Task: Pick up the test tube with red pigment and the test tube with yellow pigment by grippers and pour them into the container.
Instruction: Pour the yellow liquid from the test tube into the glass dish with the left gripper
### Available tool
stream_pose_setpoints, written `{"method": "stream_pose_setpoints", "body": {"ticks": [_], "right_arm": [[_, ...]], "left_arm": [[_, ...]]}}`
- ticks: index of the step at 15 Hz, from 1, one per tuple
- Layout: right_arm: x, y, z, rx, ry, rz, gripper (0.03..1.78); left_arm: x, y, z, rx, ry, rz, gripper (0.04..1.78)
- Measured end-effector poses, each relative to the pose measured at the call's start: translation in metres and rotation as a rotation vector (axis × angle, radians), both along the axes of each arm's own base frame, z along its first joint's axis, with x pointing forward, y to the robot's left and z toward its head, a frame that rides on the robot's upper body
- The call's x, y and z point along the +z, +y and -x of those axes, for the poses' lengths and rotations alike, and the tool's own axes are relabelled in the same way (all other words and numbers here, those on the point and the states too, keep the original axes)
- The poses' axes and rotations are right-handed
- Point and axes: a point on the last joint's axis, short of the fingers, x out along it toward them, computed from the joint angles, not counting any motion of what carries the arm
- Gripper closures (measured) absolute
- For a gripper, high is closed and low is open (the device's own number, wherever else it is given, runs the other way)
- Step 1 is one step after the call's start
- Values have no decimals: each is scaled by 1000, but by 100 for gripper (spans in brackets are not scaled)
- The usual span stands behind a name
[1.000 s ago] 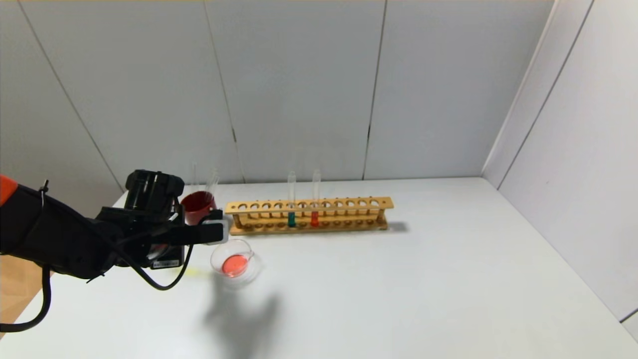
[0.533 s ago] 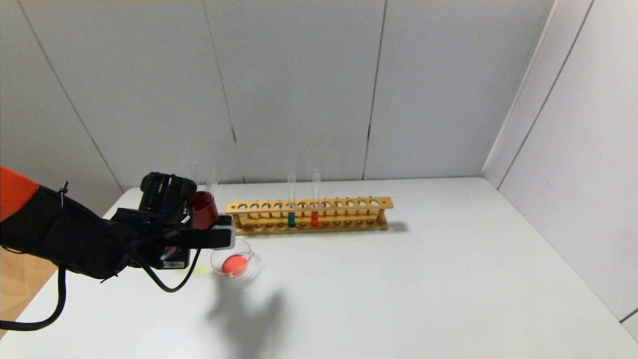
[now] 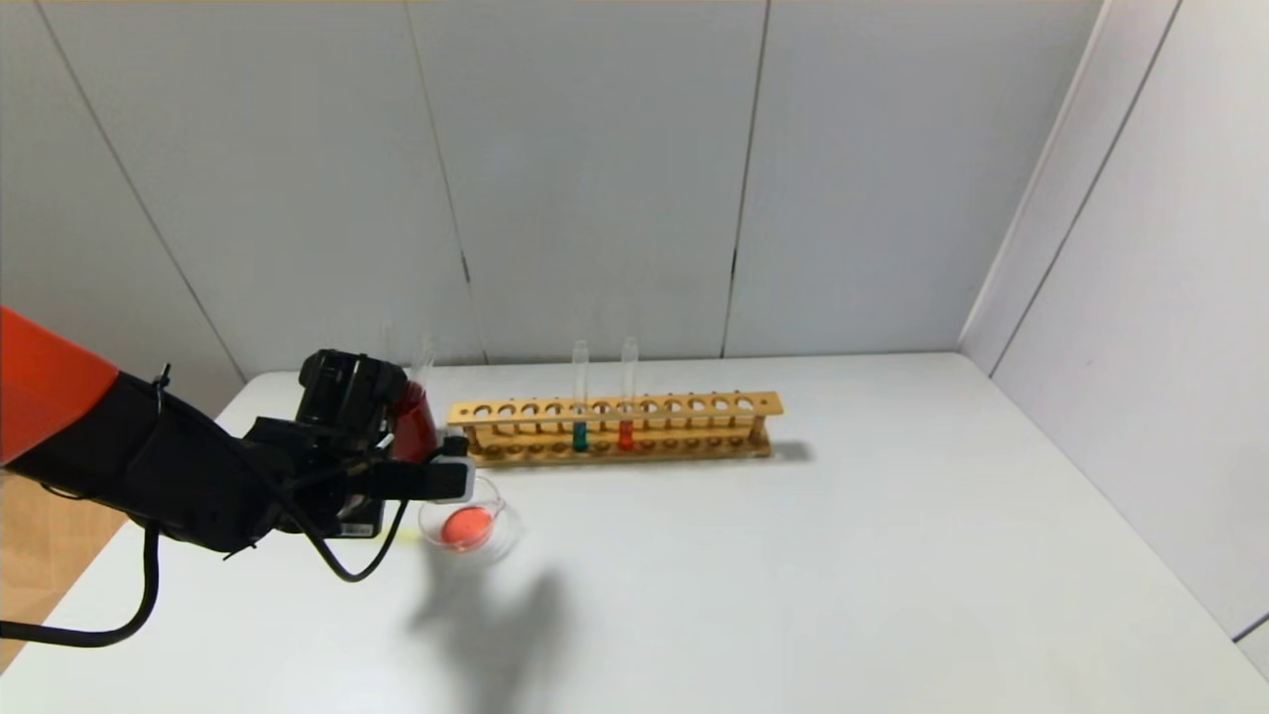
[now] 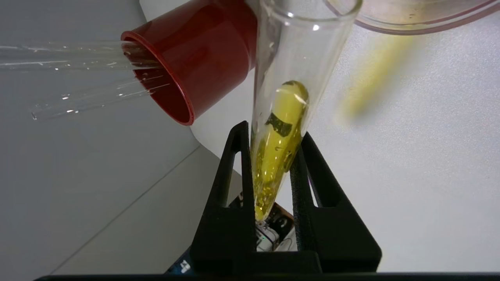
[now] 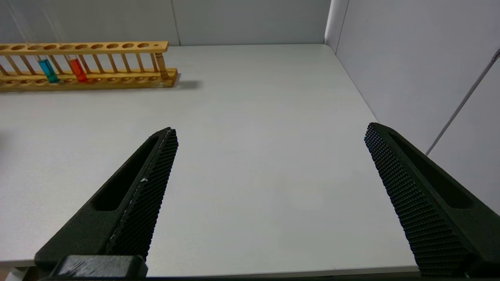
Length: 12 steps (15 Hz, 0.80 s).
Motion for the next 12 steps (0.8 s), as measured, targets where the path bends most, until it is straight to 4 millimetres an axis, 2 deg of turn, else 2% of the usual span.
{"method": "stream_pose_setpoints", "body": {"ticks": [12], "right_arm": [[0,0,0,0,0,0,6]], "left_arm": [[-8,0,-12,31,6,-54,151]]}}
